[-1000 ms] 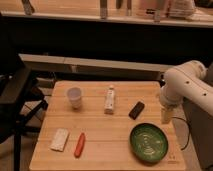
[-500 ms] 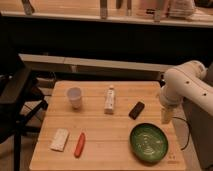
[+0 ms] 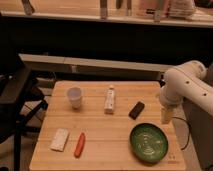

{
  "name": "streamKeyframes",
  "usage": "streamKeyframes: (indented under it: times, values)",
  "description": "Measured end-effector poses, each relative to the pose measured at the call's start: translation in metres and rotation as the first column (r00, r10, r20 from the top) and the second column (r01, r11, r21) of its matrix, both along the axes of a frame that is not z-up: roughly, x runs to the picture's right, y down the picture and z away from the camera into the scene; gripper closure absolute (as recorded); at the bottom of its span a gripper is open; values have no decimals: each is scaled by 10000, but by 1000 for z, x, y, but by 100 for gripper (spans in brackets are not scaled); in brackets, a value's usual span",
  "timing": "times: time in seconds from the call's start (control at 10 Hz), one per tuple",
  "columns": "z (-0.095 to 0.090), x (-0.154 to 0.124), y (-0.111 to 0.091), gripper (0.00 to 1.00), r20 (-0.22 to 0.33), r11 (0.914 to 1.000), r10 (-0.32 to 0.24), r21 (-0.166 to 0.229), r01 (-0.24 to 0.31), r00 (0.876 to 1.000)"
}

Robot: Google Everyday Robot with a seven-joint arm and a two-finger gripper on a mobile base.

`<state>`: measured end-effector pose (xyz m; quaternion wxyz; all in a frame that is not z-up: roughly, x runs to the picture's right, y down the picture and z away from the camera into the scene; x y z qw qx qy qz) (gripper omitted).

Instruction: Drag the ceramic bowl in a circle

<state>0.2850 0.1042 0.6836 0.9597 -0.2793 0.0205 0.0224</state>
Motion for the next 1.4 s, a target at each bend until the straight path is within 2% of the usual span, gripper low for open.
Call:
streamKeyframes:
  times: [0.5, 0.9, 1.2, 1.4]
  values:
    - [0, 0, 0, 20, 1, 10000, 0, -3, 0, 10000]
    - [12, 0, 27, 20, 402, 9965, -826, 148, 821, 9958]
    - [11, -2, 31, 20, 491, 9937, -1117, 179, 1110, 9925]
    - [18, -8, 45, 20, 687, 9862, -1654, 184, 1646, 9838]
